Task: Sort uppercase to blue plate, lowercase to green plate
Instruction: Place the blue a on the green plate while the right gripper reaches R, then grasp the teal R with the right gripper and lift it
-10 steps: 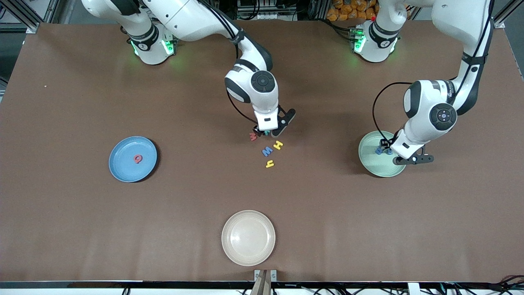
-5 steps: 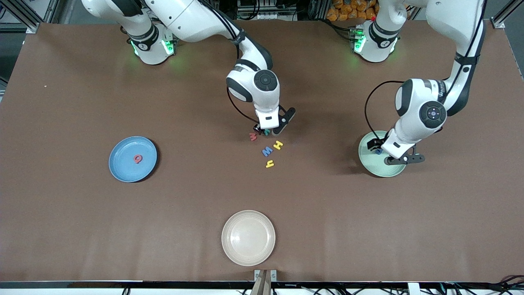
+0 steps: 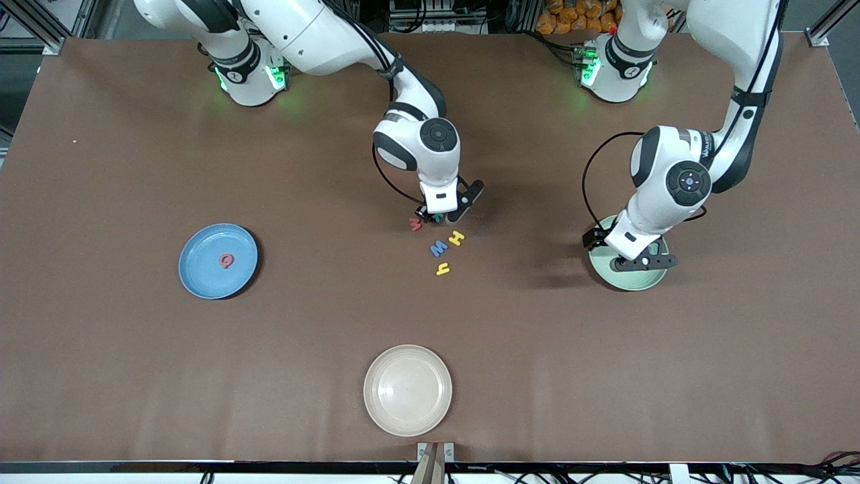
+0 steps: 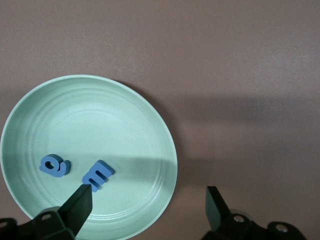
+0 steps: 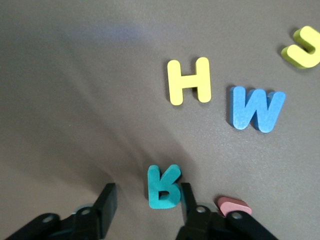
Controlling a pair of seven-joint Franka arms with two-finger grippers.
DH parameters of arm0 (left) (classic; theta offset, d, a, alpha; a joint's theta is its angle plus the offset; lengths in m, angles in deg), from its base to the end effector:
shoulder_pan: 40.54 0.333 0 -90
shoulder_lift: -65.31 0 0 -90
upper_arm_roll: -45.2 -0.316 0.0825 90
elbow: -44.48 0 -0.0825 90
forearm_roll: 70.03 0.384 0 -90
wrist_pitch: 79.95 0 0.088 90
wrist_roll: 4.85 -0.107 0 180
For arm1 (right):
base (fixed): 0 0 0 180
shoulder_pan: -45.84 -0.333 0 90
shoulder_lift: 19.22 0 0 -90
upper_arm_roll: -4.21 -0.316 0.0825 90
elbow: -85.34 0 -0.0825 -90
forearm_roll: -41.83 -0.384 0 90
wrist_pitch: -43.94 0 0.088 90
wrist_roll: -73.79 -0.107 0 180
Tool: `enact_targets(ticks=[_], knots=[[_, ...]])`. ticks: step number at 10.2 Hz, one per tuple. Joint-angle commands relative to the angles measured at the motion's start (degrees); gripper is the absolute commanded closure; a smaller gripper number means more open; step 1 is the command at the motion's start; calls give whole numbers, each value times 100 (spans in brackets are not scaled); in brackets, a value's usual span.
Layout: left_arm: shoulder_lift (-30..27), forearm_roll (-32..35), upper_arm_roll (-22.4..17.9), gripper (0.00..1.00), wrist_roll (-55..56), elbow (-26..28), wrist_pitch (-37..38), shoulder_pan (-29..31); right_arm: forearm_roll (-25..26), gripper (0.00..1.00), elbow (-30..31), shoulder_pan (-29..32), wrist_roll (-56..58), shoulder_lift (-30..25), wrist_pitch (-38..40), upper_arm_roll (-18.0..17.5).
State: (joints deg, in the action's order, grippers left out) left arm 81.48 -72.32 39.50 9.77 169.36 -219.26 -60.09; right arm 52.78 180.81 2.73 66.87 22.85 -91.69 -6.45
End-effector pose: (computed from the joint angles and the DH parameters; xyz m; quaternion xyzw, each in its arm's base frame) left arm 0.5413 -0.1337 0.2579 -0.9997 -0.0203 0.0136 0.0045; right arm 0.4138 0.5386 0.1817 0.8983 0.4394 -0.0051 0.0073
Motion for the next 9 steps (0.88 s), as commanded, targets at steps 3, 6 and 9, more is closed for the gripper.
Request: enact_targets(ticks=[3, 6, 9], knots=[[-9, -200, 15, 0, 23, -77, 27, -83, 153, 53, -107, 5, -152, 126, -78, -25], [26, -464, -2, 0, 50, -86, 27, -180, 180, 88, -116, 40, -100, 126, -78, -25], [18, -499, -2, 0, 67, -129, 44, -215, 128, 100, -90, 241, -90, -354, 132, -42]])
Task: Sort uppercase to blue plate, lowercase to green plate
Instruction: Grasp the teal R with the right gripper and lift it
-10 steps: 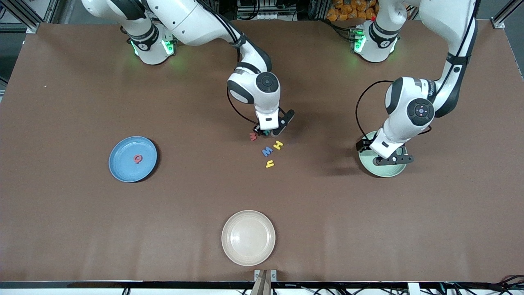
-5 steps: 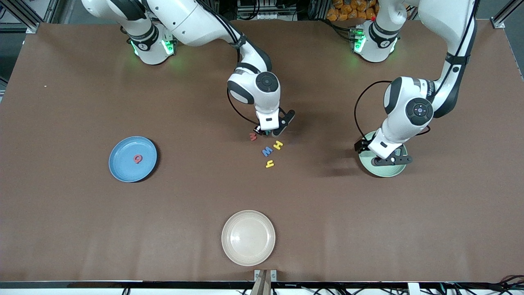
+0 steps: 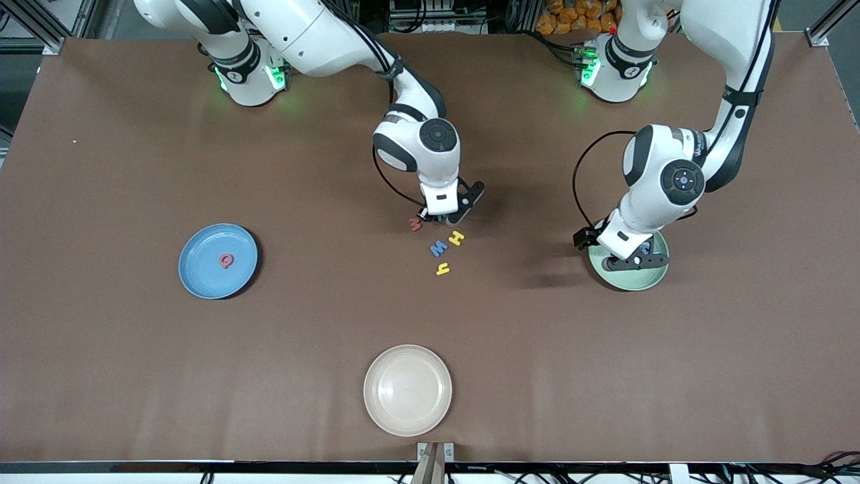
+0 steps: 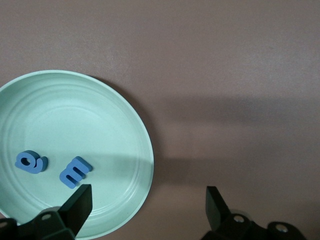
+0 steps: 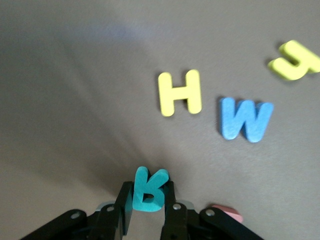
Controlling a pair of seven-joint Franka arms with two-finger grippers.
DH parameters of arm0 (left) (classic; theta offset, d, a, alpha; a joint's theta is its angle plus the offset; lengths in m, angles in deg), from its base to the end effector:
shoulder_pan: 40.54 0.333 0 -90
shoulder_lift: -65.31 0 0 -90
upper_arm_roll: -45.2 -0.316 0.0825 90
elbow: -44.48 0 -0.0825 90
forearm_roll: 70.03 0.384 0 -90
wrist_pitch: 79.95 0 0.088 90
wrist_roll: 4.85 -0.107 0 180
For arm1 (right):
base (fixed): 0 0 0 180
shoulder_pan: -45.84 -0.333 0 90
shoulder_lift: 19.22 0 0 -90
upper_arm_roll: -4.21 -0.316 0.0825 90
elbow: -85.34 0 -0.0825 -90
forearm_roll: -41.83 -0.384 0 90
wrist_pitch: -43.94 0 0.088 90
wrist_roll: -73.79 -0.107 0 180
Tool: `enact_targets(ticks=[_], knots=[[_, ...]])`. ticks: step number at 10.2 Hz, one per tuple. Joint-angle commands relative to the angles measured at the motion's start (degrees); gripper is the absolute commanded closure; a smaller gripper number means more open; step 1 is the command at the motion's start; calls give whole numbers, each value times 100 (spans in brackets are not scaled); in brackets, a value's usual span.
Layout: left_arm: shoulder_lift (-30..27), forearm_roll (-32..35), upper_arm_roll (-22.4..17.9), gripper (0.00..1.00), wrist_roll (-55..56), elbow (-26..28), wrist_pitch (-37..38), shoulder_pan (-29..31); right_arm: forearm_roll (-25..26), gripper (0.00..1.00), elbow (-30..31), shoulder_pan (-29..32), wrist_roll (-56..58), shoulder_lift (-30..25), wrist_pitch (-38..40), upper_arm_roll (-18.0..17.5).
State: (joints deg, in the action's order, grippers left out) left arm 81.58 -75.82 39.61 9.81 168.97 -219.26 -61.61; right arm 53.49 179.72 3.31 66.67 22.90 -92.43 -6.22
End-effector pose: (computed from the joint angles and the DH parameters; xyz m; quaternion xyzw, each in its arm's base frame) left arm 0.5395 -0.1499 0.2596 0.9993 0.0298 -0.0160 0.0152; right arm 0.4265 0.5380 0.1897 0.9004 0.4349 0.0112 0.0049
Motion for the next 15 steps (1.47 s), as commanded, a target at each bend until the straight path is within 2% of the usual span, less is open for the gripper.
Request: enact_targets(ticks=[1, 3, 6, 8, 11, 13, 15], knots=[[8, -202, -22, 0, 63, -100, 53, -107, -49, 100, 10, 349, -61, -615, 581, -73], [8, -229, -13, 0, 317, -118, 53, -151, -418, 100, 45, 753, 70, -1194, 1161, -73], [0, -290, -13, 0, 975, -118, 62, -546, -577, 100, 220, 1894, 710, -2047, 2541, -64], [17, -291, -13, 0, 1659, -118, 62, -932, -586, 100, 841, 2667, 1036, -2574, 2896, 136], [218, -404, -13, 0, 2784, -345, 53, -1591, -621, 100, 1572, 3704, 1336, -2595, 2740, 445], [464, -413, 5, 0, 3531, -653, 53, -1925, -613, 100, 2204, 3997, 1468, -2525, 1908, 672], [737, -483, -13, 0, 3999, -960, 53, -2216, -621, 100, 2435, 4278, 1477, -2270, 1387, 718]])
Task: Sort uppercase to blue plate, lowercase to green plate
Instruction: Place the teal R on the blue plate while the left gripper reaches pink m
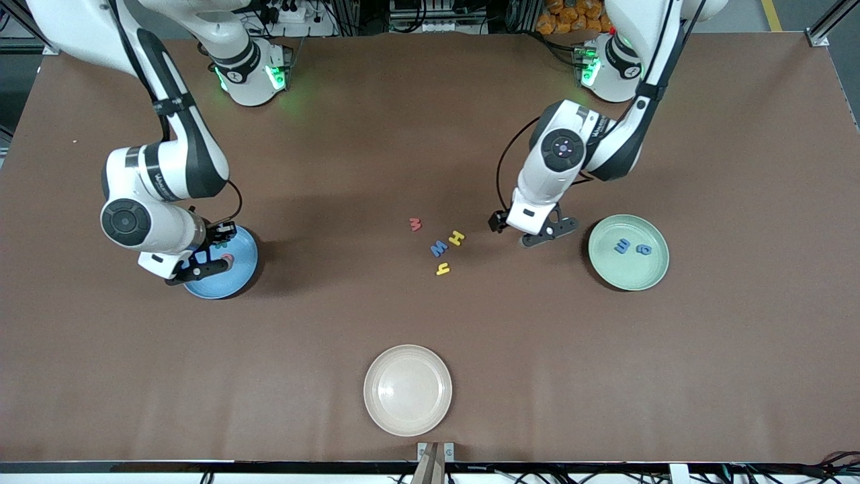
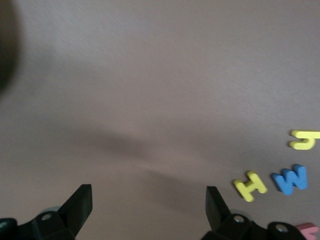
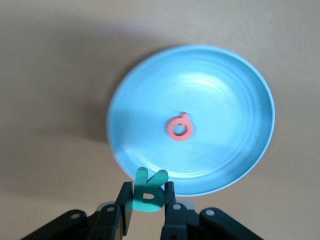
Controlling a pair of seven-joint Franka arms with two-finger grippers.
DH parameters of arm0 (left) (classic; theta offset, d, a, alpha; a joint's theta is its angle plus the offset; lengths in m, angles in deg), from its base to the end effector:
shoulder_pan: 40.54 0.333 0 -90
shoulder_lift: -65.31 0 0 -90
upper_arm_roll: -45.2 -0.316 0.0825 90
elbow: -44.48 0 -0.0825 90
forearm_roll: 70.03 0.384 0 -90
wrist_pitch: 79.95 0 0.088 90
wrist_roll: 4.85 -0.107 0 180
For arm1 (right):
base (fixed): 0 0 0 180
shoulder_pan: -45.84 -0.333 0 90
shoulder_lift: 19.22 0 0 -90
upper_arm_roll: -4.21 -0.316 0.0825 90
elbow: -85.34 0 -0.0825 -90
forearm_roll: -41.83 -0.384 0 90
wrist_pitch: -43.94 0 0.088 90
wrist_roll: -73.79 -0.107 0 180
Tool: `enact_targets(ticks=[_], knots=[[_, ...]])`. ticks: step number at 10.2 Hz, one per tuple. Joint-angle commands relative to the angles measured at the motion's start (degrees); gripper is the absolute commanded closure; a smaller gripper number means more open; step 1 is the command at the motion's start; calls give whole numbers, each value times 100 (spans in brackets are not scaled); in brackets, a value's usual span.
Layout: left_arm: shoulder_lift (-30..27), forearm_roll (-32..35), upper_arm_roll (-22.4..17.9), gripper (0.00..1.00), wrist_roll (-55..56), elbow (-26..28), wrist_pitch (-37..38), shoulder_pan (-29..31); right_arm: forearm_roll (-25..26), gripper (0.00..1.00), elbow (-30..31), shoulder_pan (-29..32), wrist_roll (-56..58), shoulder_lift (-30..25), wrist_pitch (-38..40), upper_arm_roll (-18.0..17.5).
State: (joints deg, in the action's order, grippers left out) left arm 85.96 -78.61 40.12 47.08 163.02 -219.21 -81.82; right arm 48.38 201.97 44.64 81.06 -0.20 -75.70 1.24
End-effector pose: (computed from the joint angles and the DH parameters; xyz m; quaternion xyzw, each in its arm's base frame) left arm 0.4755 -0.3498 0.2568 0.9813 0.1898 -0.0217 0.0254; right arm 0.5627 0.0350 0.2612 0.9807 0.1331 -0.1395 0.0329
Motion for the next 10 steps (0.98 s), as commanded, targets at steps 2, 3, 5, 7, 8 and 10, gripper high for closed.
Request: enact_targets(ticks=[2, 3, 5, 7, 8, 10], knots=[[615, -372, -72, 0, 754, -786, 48, -433, -101, 100, 203, 410, 38, 172, -358, 6], [764, -372, -72, 0, 1044, -998, 57, -529, -101, 99, 194, 506, 64, 268, -472, 15], [1063, -381, -107, 0, 1537, -1349, 74, -828, -101, 62, 194, 525, 292, 427, -771, 216], [1344, -381, -108, 0, 1864, -1832, 170, -1004, -110, 0, 141, 525, 310, 428, -807, 279], [1450, -372, -108, 0, 1873, -2009, 188, -1083, -110, 0, 71, 525, 293, 401, -781, 279], [1687, -372, -116, 0, 1847, -2334, 232, -1329, -110, 0, -130, 507, 293, 131, -650, 279]])
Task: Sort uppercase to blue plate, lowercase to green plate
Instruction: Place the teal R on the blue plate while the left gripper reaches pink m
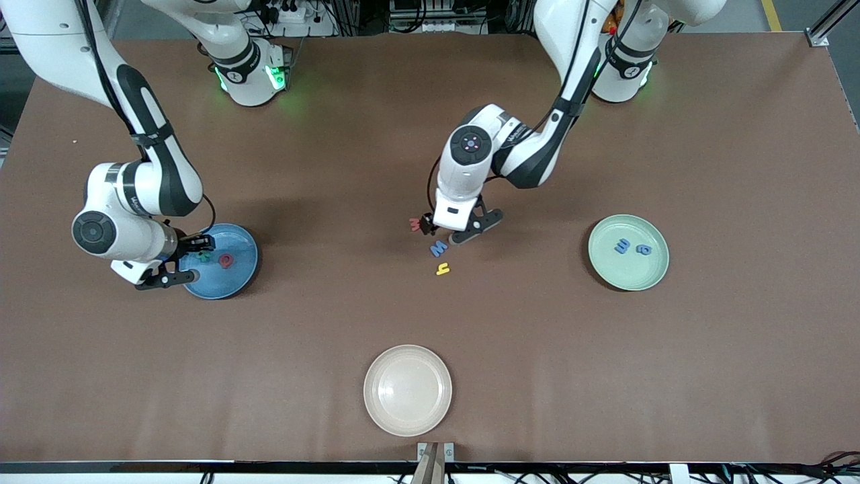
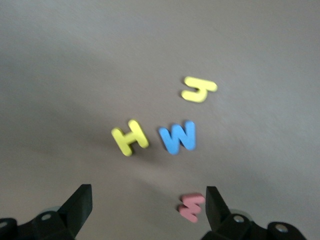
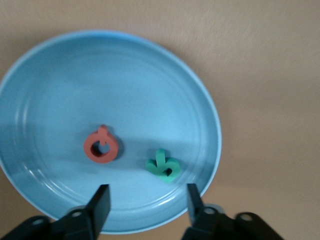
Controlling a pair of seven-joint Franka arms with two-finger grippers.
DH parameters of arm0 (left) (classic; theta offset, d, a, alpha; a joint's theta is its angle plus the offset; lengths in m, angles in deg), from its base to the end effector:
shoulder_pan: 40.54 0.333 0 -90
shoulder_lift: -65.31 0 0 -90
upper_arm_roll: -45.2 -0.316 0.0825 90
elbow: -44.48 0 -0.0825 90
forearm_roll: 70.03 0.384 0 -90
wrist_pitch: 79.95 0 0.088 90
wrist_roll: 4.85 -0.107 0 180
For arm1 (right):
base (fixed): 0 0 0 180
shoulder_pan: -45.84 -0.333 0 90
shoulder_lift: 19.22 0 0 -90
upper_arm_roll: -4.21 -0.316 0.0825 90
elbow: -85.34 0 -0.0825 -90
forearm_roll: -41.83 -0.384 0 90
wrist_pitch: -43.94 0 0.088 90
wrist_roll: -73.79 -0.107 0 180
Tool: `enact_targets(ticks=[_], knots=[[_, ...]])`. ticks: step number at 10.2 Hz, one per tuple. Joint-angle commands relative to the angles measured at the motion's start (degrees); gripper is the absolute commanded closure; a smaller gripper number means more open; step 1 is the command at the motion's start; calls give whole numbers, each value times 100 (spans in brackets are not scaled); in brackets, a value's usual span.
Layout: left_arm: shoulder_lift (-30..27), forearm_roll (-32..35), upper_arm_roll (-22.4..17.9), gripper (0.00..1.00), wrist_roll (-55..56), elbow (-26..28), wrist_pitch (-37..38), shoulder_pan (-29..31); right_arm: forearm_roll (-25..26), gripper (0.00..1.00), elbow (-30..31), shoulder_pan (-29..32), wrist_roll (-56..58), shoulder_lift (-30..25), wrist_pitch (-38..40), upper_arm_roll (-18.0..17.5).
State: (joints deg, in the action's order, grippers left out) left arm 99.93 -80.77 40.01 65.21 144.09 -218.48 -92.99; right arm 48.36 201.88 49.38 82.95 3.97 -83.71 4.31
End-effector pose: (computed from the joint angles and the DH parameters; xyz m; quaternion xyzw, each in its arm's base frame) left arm 0.4538 -0.5012 0.2388 0.9654 0.2546 -0.0130 0.0544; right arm 0.5739 -0.0400 0.2284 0.9898 0.0871 -0.1090 0.0296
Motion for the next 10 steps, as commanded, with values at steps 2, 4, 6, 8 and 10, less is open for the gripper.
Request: enact_targets(ticks=[2, 4, 6, 8, 10], knots=[[684, -121, -132, 0, -158, -906, 291, -448, -108, 0, -455, 7, 104, -647, 380, -36], [940, -112, -297, 0, -623, -1223, 448, -703, -108, 0, -823, -72, 104, -885, 712, -45], [1151, -121, -387, 0, -819, -1417, 625, -784, -117, 0, -1132, -90, 104, -1131, 1091, -63], [1214, -138, -404, 0, -784, -1435, 634, -819, -545, 0, -1316, -81, 112, -1273, 1320, -63], [1301, -156, -466, 0, -758, -1540, 634, -854, -784, 0, -1493, -64, 113, -1343, 1697, -63]])
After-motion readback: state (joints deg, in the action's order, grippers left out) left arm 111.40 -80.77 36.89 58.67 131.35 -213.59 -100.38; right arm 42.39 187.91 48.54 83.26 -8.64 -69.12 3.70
